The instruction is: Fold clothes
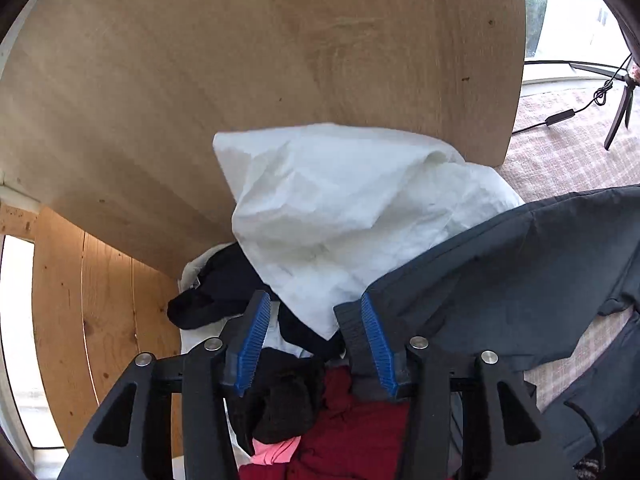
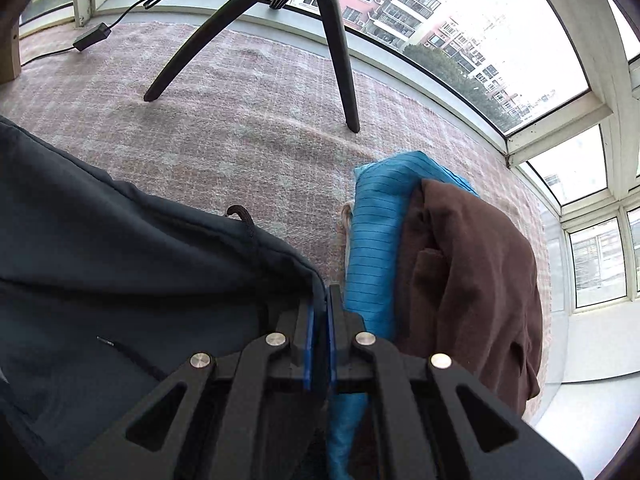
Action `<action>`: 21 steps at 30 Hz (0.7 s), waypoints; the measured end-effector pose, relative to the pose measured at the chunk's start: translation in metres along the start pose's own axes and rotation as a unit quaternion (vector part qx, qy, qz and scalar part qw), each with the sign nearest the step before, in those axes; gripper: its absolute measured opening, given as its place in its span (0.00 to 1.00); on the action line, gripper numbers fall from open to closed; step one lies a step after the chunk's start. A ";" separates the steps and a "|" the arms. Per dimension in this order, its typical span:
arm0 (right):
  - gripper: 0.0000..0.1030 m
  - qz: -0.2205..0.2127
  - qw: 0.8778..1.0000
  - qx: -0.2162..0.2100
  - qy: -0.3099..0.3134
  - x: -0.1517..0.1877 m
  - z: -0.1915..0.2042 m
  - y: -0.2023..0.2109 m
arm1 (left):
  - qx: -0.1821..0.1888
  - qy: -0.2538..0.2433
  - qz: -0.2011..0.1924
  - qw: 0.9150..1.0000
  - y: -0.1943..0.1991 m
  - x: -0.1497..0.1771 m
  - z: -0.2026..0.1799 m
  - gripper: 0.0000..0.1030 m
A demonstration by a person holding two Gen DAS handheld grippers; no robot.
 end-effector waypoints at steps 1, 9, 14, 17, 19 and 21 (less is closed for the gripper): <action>0.06 0.007 1.000 -0.005 0.002 -0.001 0.002 -0.004 | 0.006 0.004 0.007 1.000 -0.001 0.012 0.006 0.44; 0.43 -0.013 1.000 -0.006 0.011 0.005 0.001 0.033 | 0.094 0.032 0.058 0.993 -0.032 0.092 -0.006 0.44; 0.44 -0.040 0.998 -0.039 -0.017 0.012 -0.007 0.073 | 0.131 0.005 0.056 0.990 -0.046 0.089 -0.050 0.47; 0.44 -0.054 0.996 -0.059 -0.030 0.023 -0.003 0.097 | 0.139 0.003 0.070 0.988 -0.062 0.077 -0.066 0.48; 0.44 -0.062 0.996 -0.059 -0.026 0.036 0.002 0.110 | 0.142 0.004 0.080 0.987 -0.069 0.072 -0.074 0.48; 0.44 -0.064 0.996 -0.062 -0.023 0.051 0.004 0.118 | 0.141 0.006 0.090 0.986 -0.073 0.069 -0.079 0.48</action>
Point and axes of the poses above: each gripper's, at about its wrist camera, not at the fingertips, and y roughly against the way its jaws point, z to its left, x to its underside, the point moved 2 cm from there along -y, roughly the way its jaws point, and after that the axes turned 9 degrees about x, right-handed, at the moved point
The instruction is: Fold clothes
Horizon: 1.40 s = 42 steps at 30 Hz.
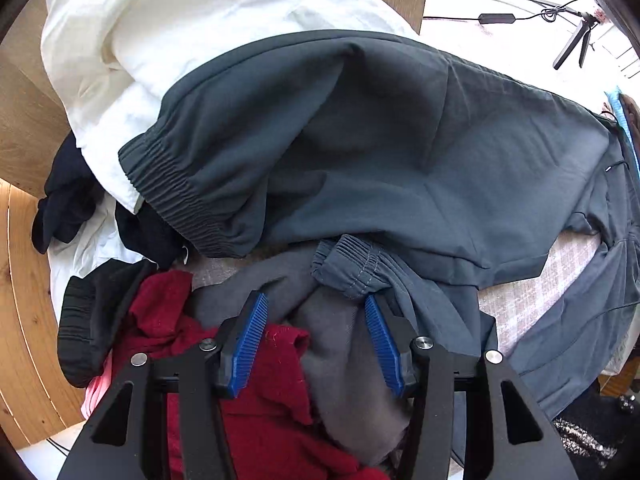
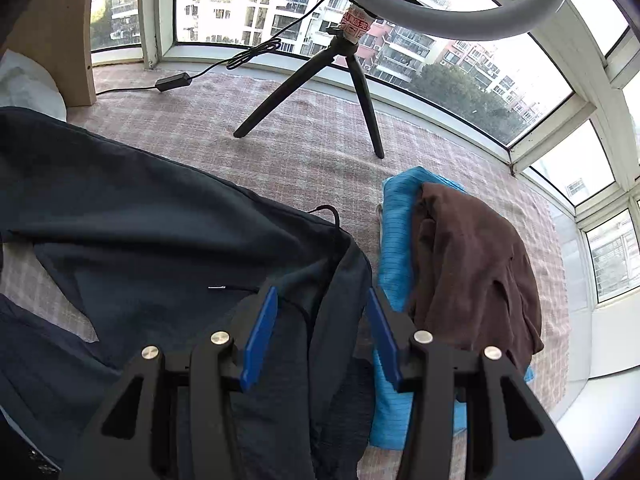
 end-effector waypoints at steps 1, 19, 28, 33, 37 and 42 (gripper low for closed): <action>0.44 0.001 1.000 -0.002 -0.001 0.008 0.000 0.003 | -0.005 -0.003 0.002 1.000 0.002 0.001 -0.003 0.48; 0.44 0.030 0.998 -0.020 -0.061 0.079 -0.011 0.001 | 0.046 0.049 0.006 0.998 0.002 -0.023 -0.020 0.17; 0.44 0.058 0.994 -0.025 -0.086 0.116 -0.022 -0.007 | 0.016 0.102 -0.126 0.987 0.102 0.054 -0.001 0.07; 0.44 0.086 0.991 -0.028 -0.094 0.154 -0.018 -0.011 | -0.042 0.184 -0.190 0.963 0.166 0.164 0.047 0.08; 0.44 0.098 0.989 -0.041 -0.098 0.175 -0.009 -0.010 | -0.050 0.243 -0.161 0.955 0.143 0.227 0.088 0.08; 0.44 0.104 0.989 -0.038 -0.094 0.196 0.000 0.004 | -0.023 0.271 -0.147 0.951 0.098 0.273 0.097 0.08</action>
Point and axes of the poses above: each gripper's, at about its wrist camera, not at the fingertips, and y roughly against the way its jaws point, z to its left, x to its underside, the point moved 2 cm from there along -y, roughly the way its jaws point, and after that the axes turned 9 degrees about x, right-handed, at the moved point
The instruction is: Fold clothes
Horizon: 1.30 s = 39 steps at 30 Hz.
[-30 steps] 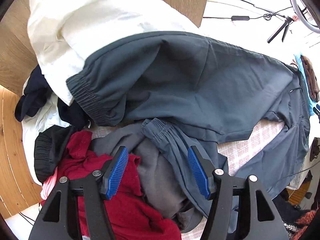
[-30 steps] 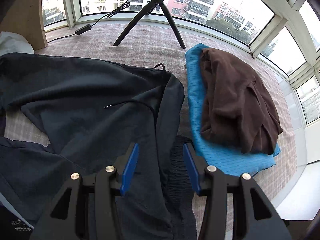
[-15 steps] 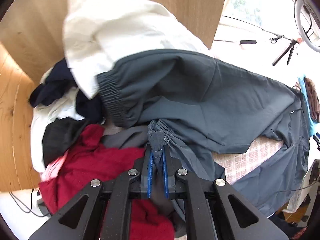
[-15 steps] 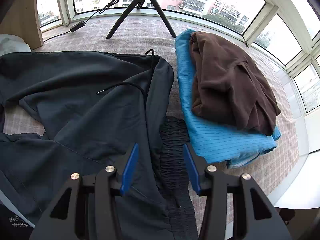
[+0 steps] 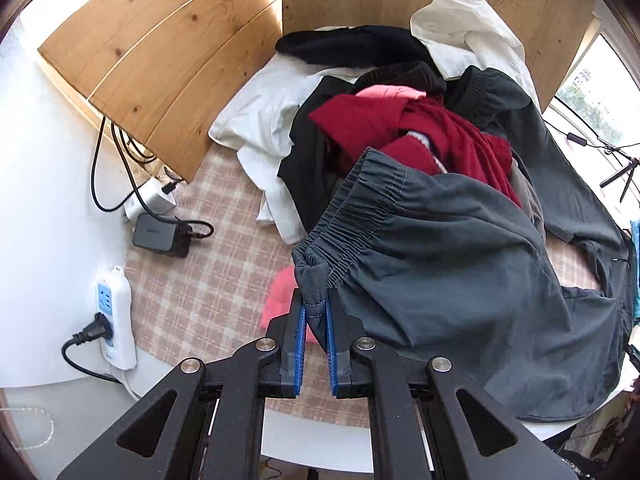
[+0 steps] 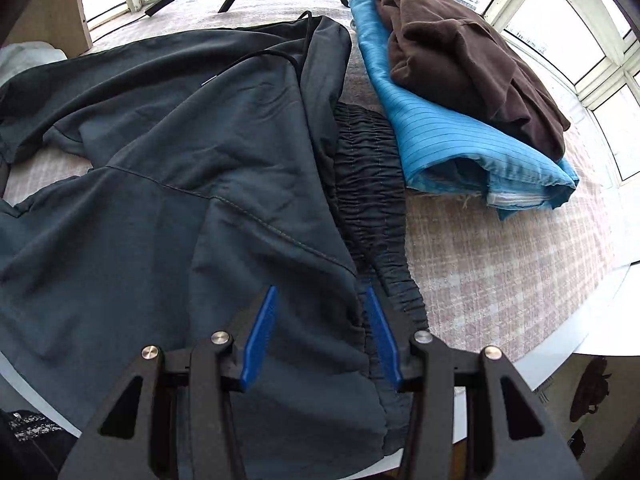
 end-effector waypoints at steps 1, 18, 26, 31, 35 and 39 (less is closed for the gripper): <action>0.44 -0.001 1.000 0.002 -0.002 0.006 -0.001 0.004 | 0.006 0.000 -0.001 1.000 0.000 0.011 0.001 0.08; 0.45 0.036 0.976 -0.027 -0.214 0.155 -0.100 -0.009 | -0.006 -0.024 -0.001 1.000 -0.019 0.012 0.003 0.08; 0.51 0.043 0.983 -0.057 -0.170 0.127 -0.104 -0.038 | -0.040 -0.006 0.024 0.999 -0.024 0.022 0.012 0.31; 0.52 -0.006 0.986 -0.071 -0.149 0.101 -0.112 0.014 | -0.047 0.038 0.017 0.998 -0.013 0.031 0.035 0.30; 0.53 -0.079 0.988 -0.074 -0.108 0.041 -0.105 0.069 | -0.071 0.022 -0.005 0.997 0.014 0.019 0.032 0.30; 0.53 -0.128 0.986 -0.087 -0.062 -0.036 -0.081 0.101 | -0.046 -0.028 -0.040 0.998 0.042 -0.023 -0.004 0.32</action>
Point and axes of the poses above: each gripper's, at about its wrist camera, not at the fingertips, and y roughly against the way its jaws point, z to its left, x to its underside, the point moved 2 cm from there along -y, roughly the way its jaws point, and after that the axes turned 9 degrees about x, right-handed, at the moved point
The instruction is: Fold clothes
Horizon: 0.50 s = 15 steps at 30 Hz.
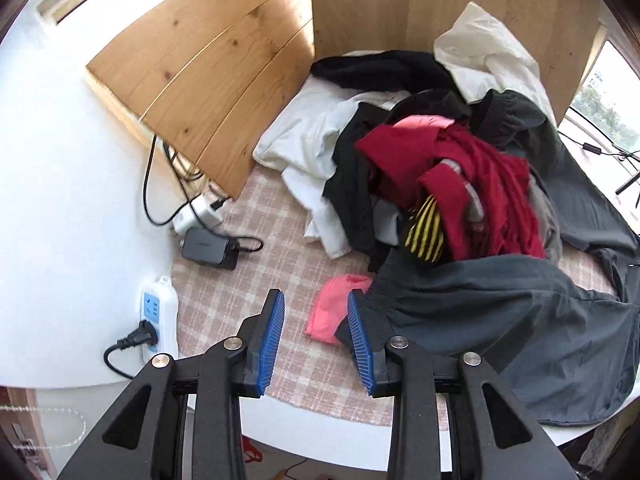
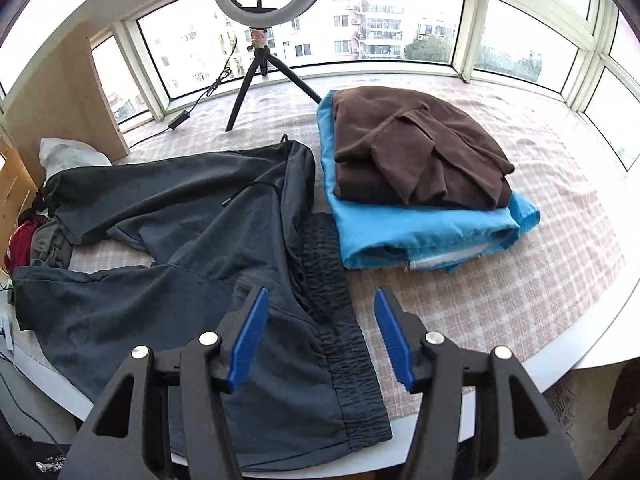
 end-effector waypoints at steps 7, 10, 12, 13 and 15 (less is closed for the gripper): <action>0.53 -0.028 0.996 -0.005 0.079 -0.074 0.070 -0.011 | 0.030 -0.178 -0.021 0.983 -0.025 -0.103 -0.134 0.46; 0.53 -0.016 0.995 -0.009 0.099 -0.084 0.094 -0.032 | 0.030 -0.260 0.000 0.965 -0.060 -0.132 -0.186 0.46; 0.53 -0.006 0.994 -0.008 0.110 -0.085 0.106 -0.047 | 0.024 -0.306 0.015 0.952 -0.084 -0.150 -0.211 0.47; 0.53 0.002 0.993 -0.008 0.115 -0.086 0.111 -0.053 | 0.017 -0.322 0.018 0.947 -0.094 -0.157 -0.218 0.47; 0.53 0.018 0.992 -0.004 0.122 -0.086 0.120 -0.066 | 0.014 -0.341 0.025 0.939 -0.113 -0.173 -0.226 0.46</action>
Point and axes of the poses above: each gripper's, at about its wrist camera, not at the fingertips, and y roughly against the way its jaws point, z to its left, x to its underside, the point moved 2 cm from there along -y, roughly the way its jaws point, and after that the axes turned 9 degrees about x, right-handed, at the moved point
